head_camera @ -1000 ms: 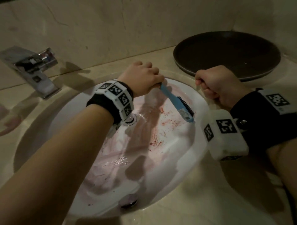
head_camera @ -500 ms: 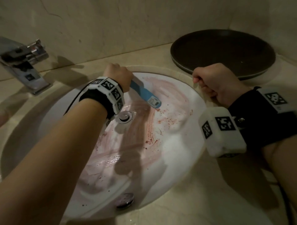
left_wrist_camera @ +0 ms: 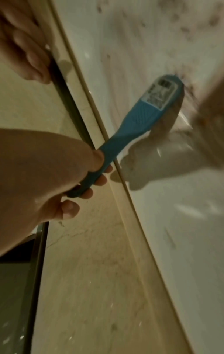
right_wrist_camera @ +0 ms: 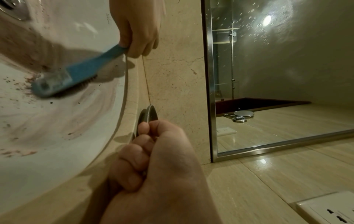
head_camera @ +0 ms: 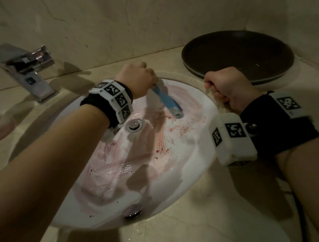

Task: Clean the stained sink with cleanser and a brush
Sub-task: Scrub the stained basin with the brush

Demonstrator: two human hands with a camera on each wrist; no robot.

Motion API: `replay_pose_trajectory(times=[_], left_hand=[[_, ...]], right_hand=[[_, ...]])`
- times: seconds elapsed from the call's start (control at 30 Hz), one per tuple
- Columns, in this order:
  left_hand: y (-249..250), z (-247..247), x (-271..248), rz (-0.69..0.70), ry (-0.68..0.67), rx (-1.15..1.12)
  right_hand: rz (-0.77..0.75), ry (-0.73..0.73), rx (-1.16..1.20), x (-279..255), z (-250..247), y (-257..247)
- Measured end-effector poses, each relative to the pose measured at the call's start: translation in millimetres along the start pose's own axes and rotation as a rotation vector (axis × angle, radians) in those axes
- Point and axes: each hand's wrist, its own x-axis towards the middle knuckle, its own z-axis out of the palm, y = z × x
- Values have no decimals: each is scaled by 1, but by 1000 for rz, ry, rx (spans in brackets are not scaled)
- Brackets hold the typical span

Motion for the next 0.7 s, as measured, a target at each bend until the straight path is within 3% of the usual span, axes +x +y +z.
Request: replay_pose_trajectory(times=[0.17,0.37,0.53,0.7], left_hand=[[12,-21,12,111,78,-47],[0,-16,6,117,-69,128],[0,-22,14,308,-196,409],[26,-34,38,424,-101,456]], right_hand=[[16,-2,-3,-1,0,-1],[34,-6,-13,-3,0,-2],[22,-8,-8,-2,0,-2],[35,-19,-21,-4,-1,-4]])
